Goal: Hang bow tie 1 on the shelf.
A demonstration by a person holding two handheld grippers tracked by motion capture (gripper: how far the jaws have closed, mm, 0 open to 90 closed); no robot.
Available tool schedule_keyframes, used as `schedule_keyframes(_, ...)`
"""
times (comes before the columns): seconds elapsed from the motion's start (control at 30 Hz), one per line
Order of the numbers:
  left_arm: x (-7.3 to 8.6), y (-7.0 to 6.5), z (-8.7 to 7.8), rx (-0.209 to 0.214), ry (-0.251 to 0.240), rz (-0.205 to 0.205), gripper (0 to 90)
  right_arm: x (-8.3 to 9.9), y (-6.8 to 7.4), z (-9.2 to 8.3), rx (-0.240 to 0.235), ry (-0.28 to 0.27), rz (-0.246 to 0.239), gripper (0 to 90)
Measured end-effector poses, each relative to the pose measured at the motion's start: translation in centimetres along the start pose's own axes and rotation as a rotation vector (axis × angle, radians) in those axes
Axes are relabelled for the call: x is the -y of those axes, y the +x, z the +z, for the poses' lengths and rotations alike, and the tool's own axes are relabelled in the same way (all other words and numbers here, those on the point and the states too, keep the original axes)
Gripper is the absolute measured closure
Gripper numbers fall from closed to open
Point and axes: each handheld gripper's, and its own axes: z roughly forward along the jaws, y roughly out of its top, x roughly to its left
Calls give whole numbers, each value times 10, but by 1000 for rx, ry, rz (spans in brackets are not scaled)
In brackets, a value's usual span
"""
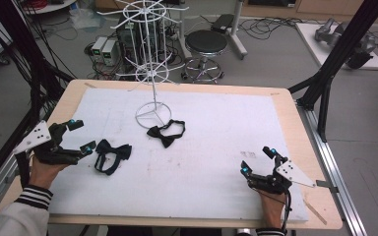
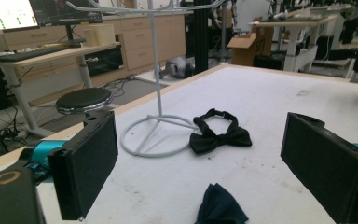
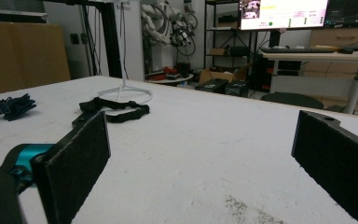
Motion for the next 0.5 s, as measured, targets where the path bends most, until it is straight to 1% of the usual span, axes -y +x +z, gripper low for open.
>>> schedule_keyframes(0.23, -12, 12, -1, 27, 20, 13, 114, 0, 0, 0, 0, 1, -1, 36)
schedule_keyframes(0.27, -15, 15, 0, 39, 32, 19, 114, 0, 0, 0, 0, -1, 0, 36)
schedule_keyframes(0.3, -15, 15, 0, 39, 32, 19, 114, 0, 0, 0, 0, -1, -1, 36)
schedule_keyframes(0.33, -17, 17, 2, 49, 45, 25, 114, 0, 0, 0, 0, 0, -2, 36)
schedule_keyframes(0.37, -17, 17, 2, 49, 45, 25, 114, 0, 0, 0, 0, 0, -1, 36)
schedule_keyframes(0.5, -21, 21, 5, 71, 71, 32, 114, 0, 0, 0, 1, -1, -3, 36)
